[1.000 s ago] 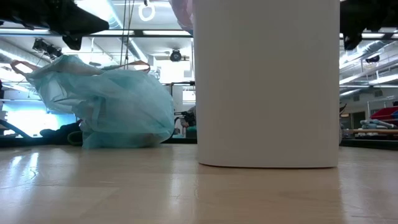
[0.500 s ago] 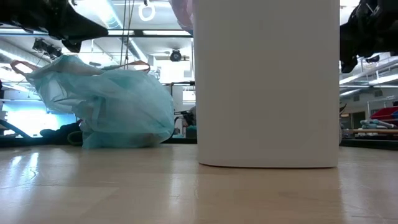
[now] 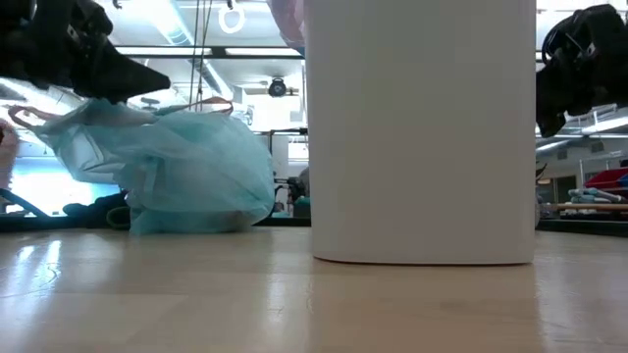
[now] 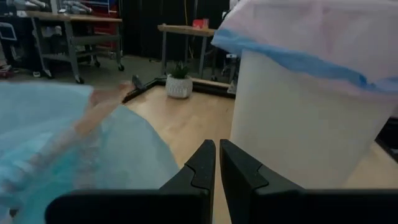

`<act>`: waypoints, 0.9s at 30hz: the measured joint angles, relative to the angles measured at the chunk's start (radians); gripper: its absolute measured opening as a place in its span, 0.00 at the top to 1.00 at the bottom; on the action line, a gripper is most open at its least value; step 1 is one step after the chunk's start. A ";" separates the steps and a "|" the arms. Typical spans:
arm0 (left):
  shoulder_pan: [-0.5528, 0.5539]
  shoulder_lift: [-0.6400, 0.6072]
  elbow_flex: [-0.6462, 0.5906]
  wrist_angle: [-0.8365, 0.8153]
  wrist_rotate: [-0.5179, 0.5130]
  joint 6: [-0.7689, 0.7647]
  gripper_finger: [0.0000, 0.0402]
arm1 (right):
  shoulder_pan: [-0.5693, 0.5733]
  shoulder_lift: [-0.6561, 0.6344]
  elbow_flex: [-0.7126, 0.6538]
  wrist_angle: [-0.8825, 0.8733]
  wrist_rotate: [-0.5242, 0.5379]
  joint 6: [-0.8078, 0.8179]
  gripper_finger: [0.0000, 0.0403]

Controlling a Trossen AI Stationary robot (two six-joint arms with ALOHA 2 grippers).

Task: Place trash/remove bag and relplace
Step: Return to Home Position

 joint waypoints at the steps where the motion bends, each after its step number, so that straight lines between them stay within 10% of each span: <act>1: 0.000 -0.002 -0.013 0.012 -0.002 0.000 0.92 | -0.004 0.000 0.000 -0.009 -0.002 0.000 0.72; 27: 0.242 -0.002 -0.108 0.163 0.281 0.073 0.92 | -0.260 -0.002 0.000 -0.108 -0.183 -0.018 0.72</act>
